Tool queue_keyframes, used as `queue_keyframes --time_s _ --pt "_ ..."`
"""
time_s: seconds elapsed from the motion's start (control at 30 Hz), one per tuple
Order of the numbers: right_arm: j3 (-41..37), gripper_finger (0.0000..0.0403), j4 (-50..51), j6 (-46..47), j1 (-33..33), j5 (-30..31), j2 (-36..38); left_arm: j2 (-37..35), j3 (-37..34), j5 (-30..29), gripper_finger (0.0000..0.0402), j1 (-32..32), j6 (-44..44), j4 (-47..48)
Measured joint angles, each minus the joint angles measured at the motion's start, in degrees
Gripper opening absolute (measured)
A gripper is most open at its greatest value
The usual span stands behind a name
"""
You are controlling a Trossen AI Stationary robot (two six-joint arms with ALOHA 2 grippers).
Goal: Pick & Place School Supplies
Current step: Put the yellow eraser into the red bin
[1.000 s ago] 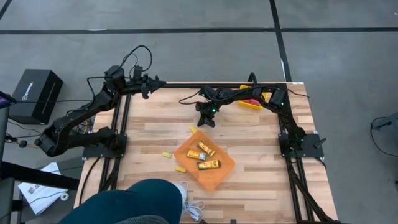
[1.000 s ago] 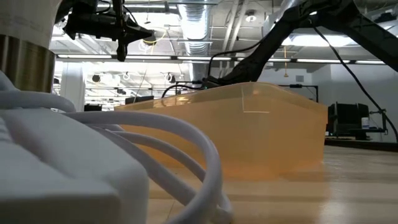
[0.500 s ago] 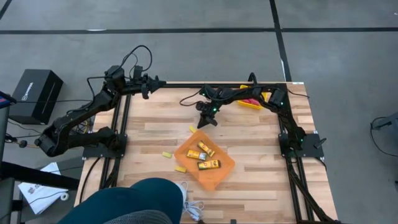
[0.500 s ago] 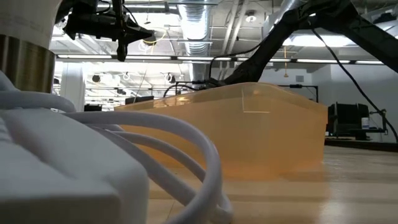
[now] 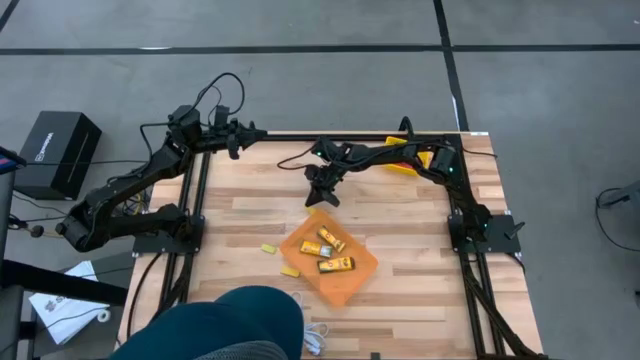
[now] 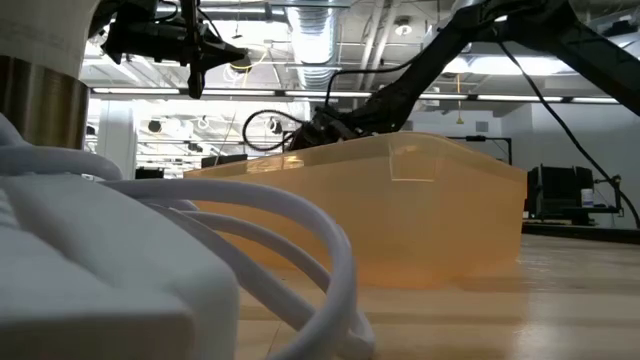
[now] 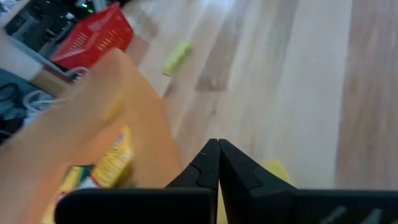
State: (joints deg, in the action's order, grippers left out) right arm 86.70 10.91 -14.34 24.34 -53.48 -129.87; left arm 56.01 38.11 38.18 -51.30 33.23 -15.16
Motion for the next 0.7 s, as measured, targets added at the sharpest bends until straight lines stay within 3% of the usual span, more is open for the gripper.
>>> queue_keyframes --time_s 0.7 --pt "0.1 0.0000 2.2 -1.1 0.3 6.9 -1.7 0.0 0.0 0.0 0.0000 0.0 0.0 0.2"
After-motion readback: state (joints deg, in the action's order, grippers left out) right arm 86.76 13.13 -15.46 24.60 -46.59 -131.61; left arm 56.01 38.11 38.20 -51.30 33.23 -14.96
